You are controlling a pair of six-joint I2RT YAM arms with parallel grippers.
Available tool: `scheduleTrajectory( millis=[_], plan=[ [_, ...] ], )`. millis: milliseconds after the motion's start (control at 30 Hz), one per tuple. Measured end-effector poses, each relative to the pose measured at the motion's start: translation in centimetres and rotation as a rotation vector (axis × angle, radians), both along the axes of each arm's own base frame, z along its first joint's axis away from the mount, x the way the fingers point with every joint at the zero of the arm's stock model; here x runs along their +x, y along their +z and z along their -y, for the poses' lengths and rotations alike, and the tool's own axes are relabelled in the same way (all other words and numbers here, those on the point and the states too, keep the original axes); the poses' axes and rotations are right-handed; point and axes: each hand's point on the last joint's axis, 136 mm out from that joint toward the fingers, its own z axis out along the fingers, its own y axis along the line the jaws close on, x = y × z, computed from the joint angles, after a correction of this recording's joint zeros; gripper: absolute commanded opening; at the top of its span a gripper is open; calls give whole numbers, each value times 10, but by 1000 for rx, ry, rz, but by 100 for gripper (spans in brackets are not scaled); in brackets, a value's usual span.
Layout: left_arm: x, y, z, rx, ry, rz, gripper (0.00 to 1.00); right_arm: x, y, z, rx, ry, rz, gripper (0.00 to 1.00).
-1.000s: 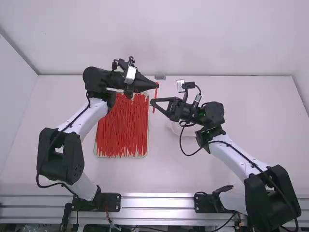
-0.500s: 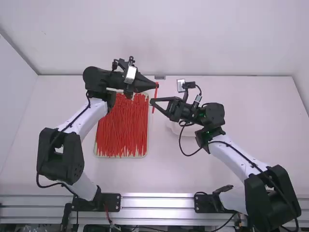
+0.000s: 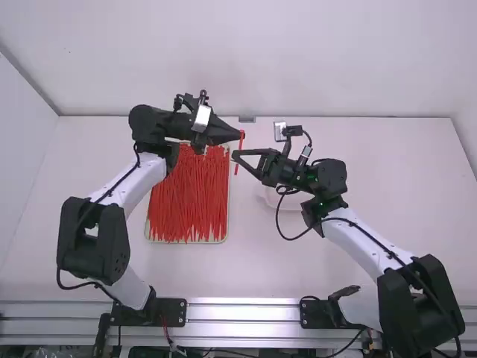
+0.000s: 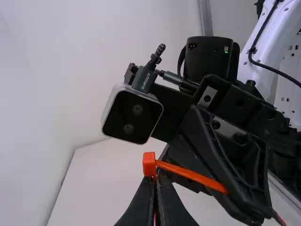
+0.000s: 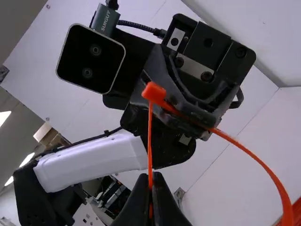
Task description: Fasten the cable tie
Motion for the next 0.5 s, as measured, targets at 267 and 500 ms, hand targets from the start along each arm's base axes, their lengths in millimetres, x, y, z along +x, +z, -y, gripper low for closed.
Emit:
scheduleTrajectory(
  millis=[267, 500],
  plan=[
    [0, -2, 0, -2, 2, 4, 2, 0, 1, -1, 5, -6, -1, 0],
    [0, -2, 0, -3, 4, 2, 1, 3, 1, -1, 10, -20, -4, 0]
  ],
)
